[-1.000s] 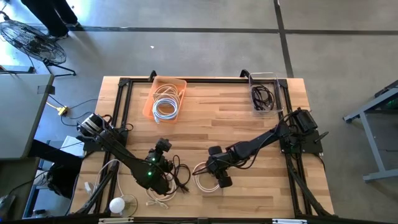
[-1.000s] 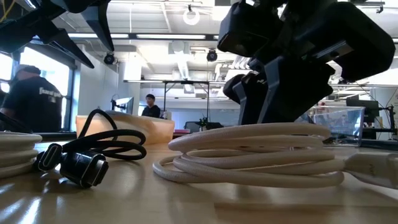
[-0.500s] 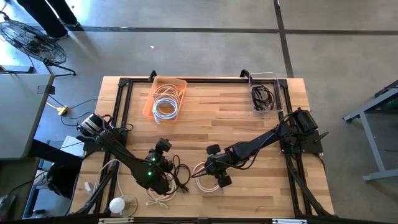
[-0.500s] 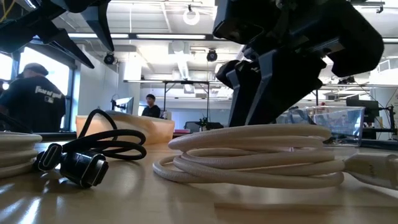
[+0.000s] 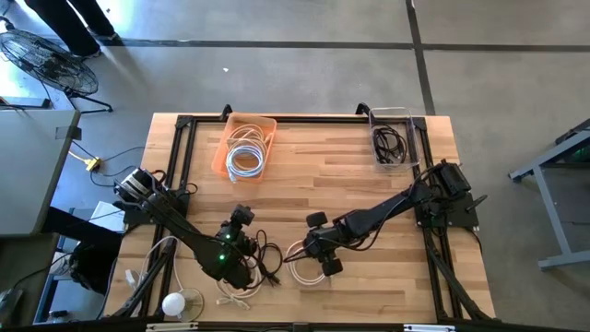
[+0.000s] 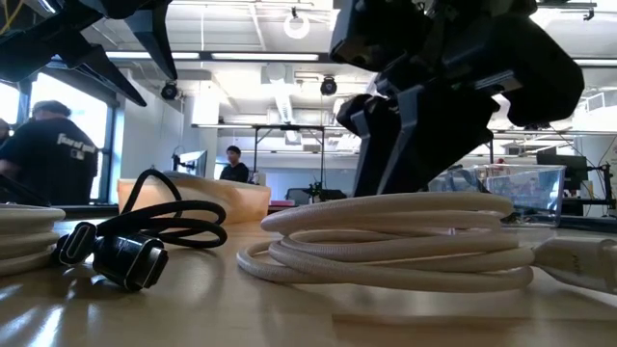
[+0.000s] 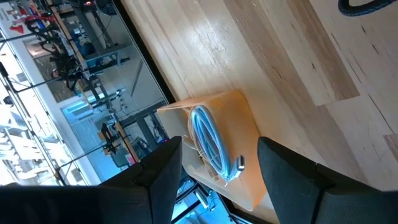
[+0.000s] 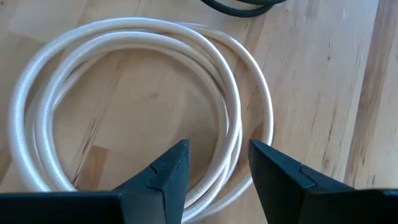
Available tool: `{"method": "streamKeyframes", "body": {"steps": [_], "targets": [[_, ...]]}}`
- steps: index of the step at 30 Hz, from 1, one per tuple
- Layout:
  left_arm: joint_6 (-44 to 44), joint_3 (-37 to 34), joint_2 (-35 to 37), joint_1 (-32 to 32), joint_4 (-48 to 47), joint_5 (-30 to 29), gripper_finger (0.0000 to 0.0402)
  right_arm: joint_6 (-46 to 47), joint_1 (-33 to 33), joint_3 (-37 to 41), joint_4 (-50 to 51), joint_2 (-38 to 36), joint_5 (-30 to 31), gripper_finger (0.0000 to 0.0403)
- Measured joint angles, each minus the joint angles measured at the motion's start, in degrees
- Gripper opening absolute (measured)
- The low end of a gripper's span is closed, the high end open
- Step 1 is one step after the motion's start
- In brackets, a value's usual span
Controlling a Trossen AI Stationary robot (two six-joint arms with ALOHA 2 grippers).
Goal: Pick & Place USB Port
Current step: Put the light brown hdmi cable into the orange bin
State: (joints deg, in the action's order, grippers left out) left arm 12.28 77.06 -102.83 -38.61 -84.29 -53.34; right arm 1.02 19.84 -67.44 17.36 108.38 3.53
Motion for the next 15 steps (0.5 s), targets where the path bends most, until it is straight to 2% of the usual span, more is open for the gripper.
{"method": "streamKeyframes", "body": {"steps": [5, 15], "targets": [[0.02, 0.0, 0.0, 0.0, 0.01, 0.0, 0.0204, 0.29, -0.41, 0.01, -0.03, 1.19, -0.59, 0.0156], [0.0, 0.0, 0.0, 0.0, 0.2, 0.06, 0.0204, 1.71, -3.48, 0.09, -1.89, 3.7, -7.54, 0.0156]]}}
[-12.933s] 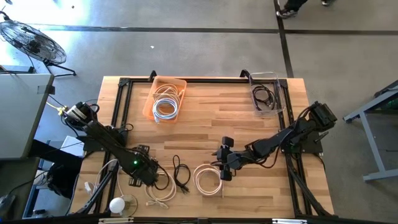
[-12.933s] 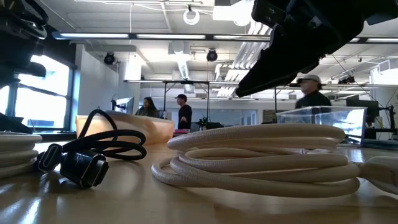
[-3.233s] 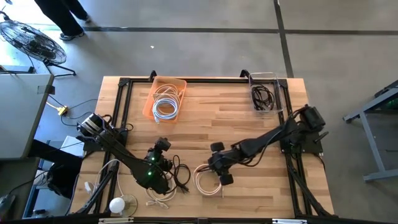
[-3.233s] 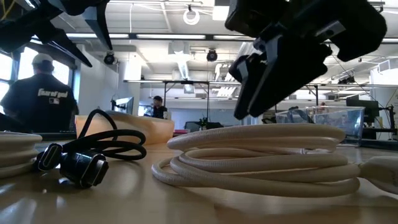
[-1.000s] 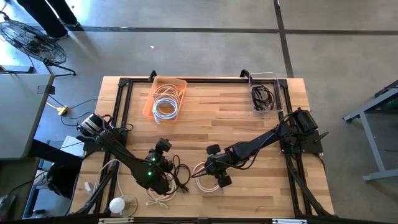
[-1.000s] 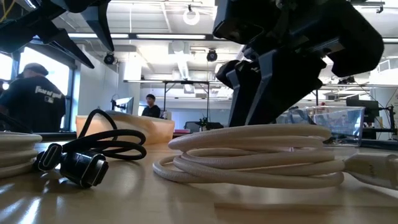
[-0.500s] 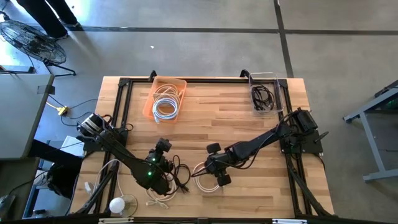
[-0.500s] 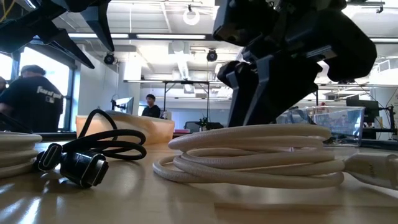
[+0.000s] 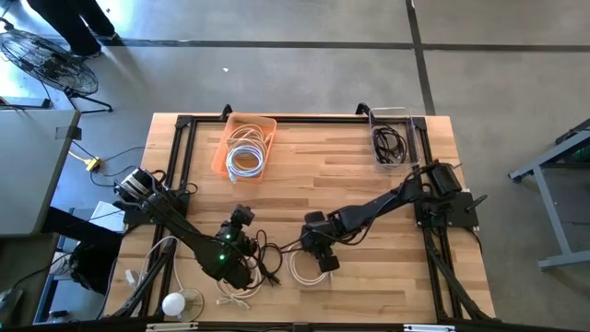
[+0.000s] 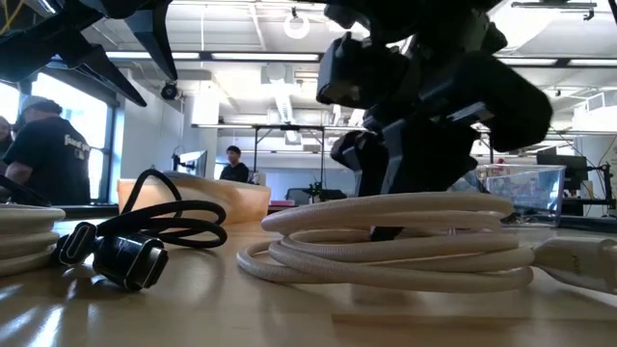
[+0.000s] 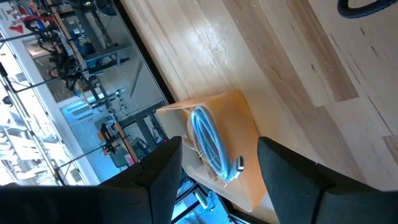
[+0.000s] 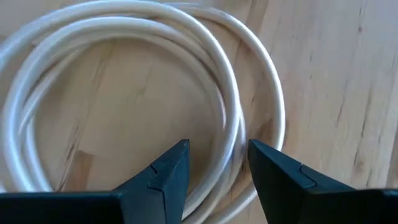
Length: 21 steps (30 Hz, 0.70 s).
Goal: Pick & Place USB Port
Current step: Put the light brown hdmi cable into the orange bin
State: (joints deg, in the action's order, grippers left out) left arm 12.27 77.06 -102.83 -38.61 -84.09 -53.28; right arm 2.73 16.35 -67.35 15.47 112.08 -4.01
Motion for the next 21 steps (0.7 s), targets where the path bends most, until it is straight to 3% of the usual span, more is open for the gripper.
{"method": "streamKeyframes", "body": {"steps": [6, 12, 15, 21], "targets": [[0.02, 0.0, 0.0, 0.0, 0.1, -0.01, 0.0204, 4.93, -1.91, -0.09, 1.17, 0.64, -0.24, 0.0124], [0.26, 0.0, 0.0, 0.0, 0.22, -1.44, 0.0204, 7.37, -3.31, -0.28, 2.07, 1.0, 2.61, 0.0019], [1.34, 0.0, 0.0, -0.02, 0.43, -5.02, 0.0204, 7.81, -3.29, -0.26, 1.25, 0.96, 4.61, 0.002], [-1.59, 0.0, 0.0, -0.02, 0.72, -8.66, 0.0204, 7.1, -3.27, -0.2, 0.06, 0.96, 2.51, 0.001]]}}
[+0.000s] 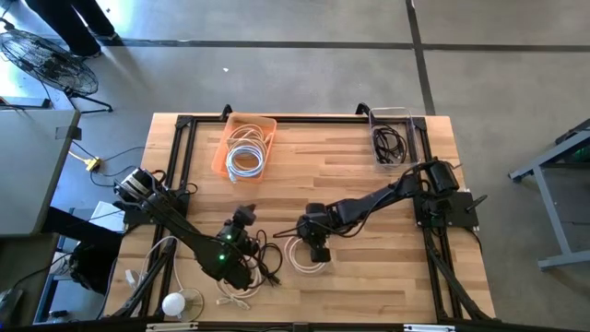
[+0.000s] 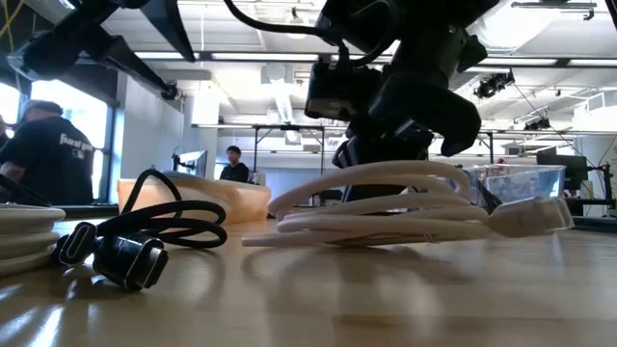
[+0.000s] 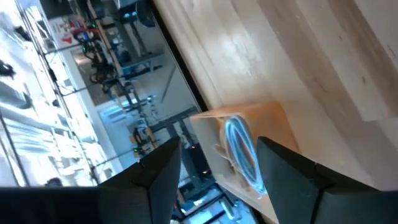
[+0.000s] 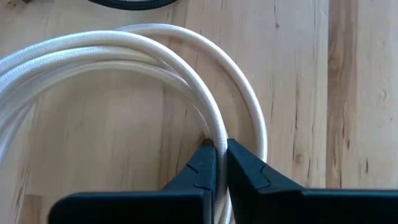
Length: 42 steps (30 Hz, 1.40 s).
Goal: Pick & Place USB Port
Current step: Put the light brown hdmi cable into the orange bin
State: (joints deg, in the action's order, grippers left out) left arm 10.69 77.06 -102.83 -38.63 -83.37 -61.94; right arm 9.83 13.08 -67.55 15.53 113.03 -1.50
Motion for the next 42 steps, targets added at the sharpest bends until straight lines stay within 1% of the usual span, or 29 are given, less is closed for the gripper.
{"method": "streamKeyframes", "body": {"steps": [4, 9, 15, 19, 22, 25, 27, 29, 31, 34, 37, 42], "targets": [[-5.45, 0.0, 0.0, -0.02, 2.78, 0.06, 0.0204, -0.95, 0.01, -0.6, 0.11, 0.04, -0.2, 0.0009], [-13.94, 0.0, 0.0, -0.02, 8.38, 4.7, 0.0204, -3.16, 0.09, -2.9, 1.46, 0.4, 0.51, 0.0009], [-21.02, 0.0, 0.0, -0.42, 14.22, 4.89, 0.0204, -5.72, 1.11, -8.14, 7.49, 0.42, 4.9, 0.0009], [-23.96, 0.0, 0.0, -1.27, 16.15, 4.67, 0.0204, -6.73, 2.43, -12.28, 12.03, 0.37, 5.09, 0.0009], [-24.27, 1.09, -0.02, -2.39, 15.77, 2.83, 0.0204, -6.84, 3.39, -16.58, 17.31, 0.35, 5.05, 0.0009], [-26.93, 2.83, -0.02, -4.29, 15.84, 1.3, 0.0204, -4.8, 4.23, -21.94, 22.8, 0.33, 5.98, 0.0009], [-29.09, 4.47, -0.02, -5.72, 15.76, 1.34, 0.0204, -2.6, 4.82, -25.82, 26.6, 0.29, 8.29, 0.0009], [-31.13, 6.28, -0.02, -7.3, 15.87, 1.36, 0.0204, -2.06, 5.51, -29.57, 30.56, 0.22, 10.88, 0.0009], [-32.94, 8.01, -0.02, -8.92, 15.83, 1.6, 0.0204, -2.08, 6.27, -33.19, 33.02, 0.22, 12.23, 0.0009], [-34.52, 10.75, -0.01, -11.53, 16.03, 0.62, 0.0204, -3.0, 7.45, -38.08, 33.65, 0.2, 11.97, 0.0009], [-34.98, 13.48, -0.01, -14.15, 16.04, -2.23, 0.0204, -4.71, 8.35, -42.05, 33.51, 0.17, 11.34, 0.0009], [-38.1, 16.04, 0.02, -17.21, 18.15, -6.49, 0.0204, -5.82, 9.15, -45.03, 32.72, 0.11, 10.2, 0.0009]]}}
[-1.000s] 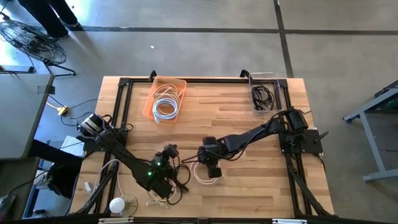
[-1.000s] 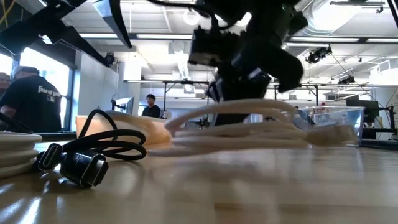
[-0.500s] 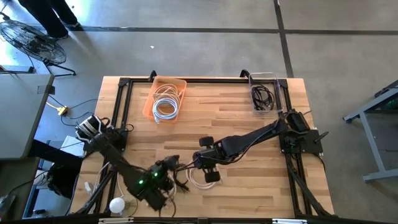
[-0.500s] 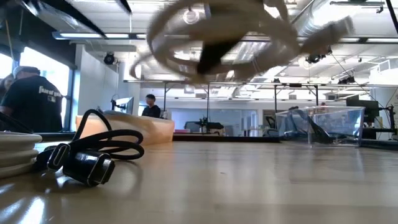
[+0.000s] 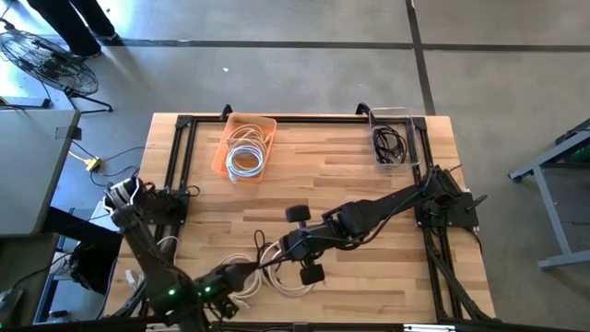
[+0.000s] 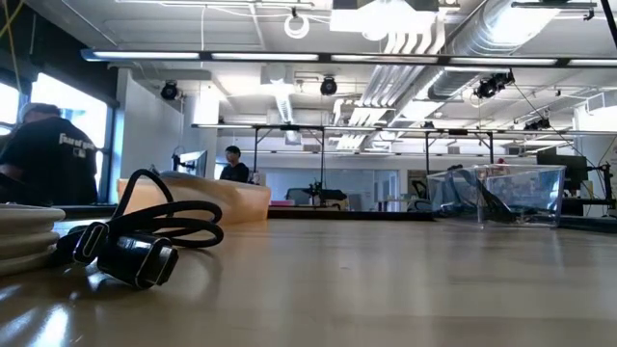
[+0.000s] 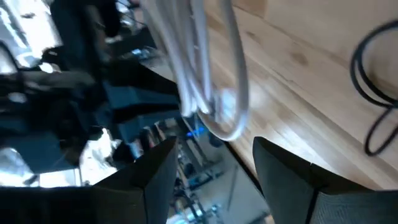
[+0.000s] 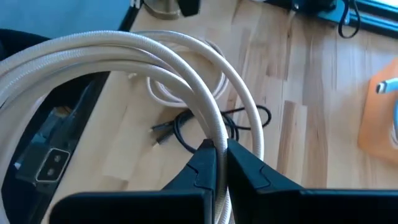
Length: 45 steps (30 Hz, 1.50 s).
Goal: Pick & Place USB Port
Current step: Put the light brown hdmi cable into the orange bin
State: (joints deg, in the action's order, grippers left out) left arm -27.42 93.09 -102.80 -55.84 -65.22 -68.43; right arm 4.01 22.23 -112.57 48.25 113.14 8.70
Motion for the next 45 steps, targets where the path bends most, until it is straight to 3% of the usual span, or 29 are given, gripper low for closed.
{"method": "streamKeyframes", "body": {"steps": [2, 7, 19, 25, 33, 37, 40, 43, 45], "targets": [[-2.55, 0.36, 0.0, -0.26, 2.06, -0.62, 0.0204, -0.36, -0.03, 0.0, -0.92, 0.0, -0.23, 0.0009], [-8.27, 0.35, -0.11, 1.22, 6.85, 4.88, 0.0204, -1.27, -0.04, 0.0, -1.73, 0.0, -0.27, 0.0009], [-13.71, 0.2, -0.28, 2.69, 13.35, 4.06, 0.0204, -1.7, -0.05, 0.0, -1.4, 0.0, -0.23, 0.0009], [-20.01, 0.16, -0.28, 2.89, 19.77, 7.29, 0.0204, -1.75, -0.05, 0.0, -1.37, 0.0, -0.25, 0.0009], [-20.8, 0.16, -0.28, 5.26, 21.85, 10.67, 0.0201, -1.63, -0.08, 0.0, -1.37, 0.0, -0.05, 0.0009], [-20.89, 0.16, -0.28, 6.5, 21.81, 13.71, 0.0169, -1.57, -0.08, 0.0, -1.35, 0.0, -0.1, 0.0009], [-21.95, 0.16, -0.28, 6.85, 21.95, 14.73, 0.0117, -1.55, -0.05, 0.0, -1.31, 0.0, -0.11, 0.0008], [-22.96, 0.15, -0.28, 6.87, 21.8, 14.85, 0.0041, -1.57, -0.05, 0.0, -1.32, 0.0, -0.2, 0.0008], [-23.15, 0.12, -0.28, 6.87, 21.95, 15.09, 0.0031, -1.57, 0.0, 0.0, -1.35, 0.0, -0.18, 0.0008]]}}
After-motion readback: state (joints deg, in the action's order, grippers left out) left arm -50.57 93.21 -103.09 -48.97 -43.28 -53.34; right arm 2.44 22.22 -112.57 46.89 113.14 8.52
